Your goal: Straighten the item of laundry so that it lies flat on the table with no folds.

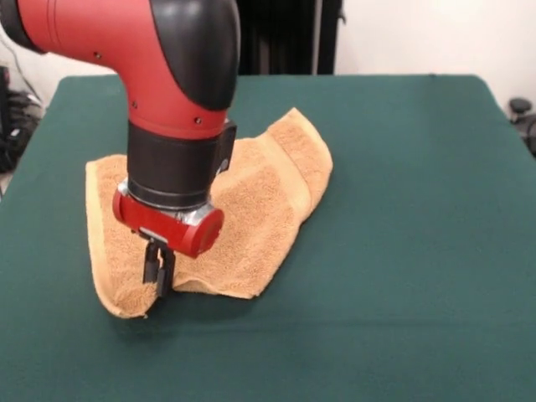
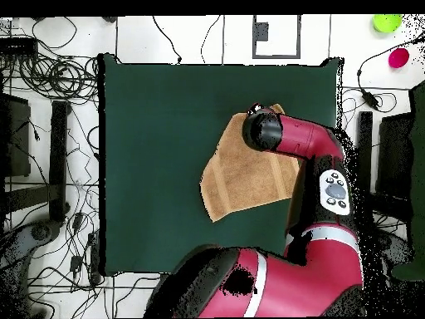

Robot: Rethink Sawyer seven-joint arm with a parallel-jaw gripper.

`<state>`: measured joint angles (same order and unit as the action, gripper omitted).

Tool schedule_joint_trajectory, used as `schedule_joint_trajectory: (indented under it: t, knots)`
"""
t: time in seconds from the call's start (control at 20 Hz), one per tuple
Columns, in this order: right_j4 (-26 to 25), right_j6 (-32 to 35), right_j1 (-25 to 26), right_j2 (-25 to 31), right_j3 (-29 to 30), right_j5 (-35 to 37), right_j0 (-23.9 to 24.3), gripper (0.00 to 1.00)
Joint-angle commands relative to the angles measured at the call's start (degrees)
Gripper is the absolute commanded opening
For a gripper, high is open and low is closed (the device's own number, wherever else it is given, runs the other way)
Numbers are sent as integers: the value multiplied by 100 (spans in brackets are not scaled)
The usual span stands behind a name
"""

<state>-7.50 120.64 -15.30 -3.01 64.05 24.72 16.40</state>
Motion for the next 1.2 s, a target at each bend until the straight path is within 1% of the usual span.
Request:
schedule_joint_trajectory:
  t: [0.05,0.45,0.95,1.2]
  knots:
    - [-145,-423,-570,427,618,1098,-260,0]
    - [-233,-522,-830,453,907,1379,-143,0]
    - [-229,-559,-991,692,1207,1188,49,0]
    - [-104,-425,-1151,638,1364,1595,-23,0]
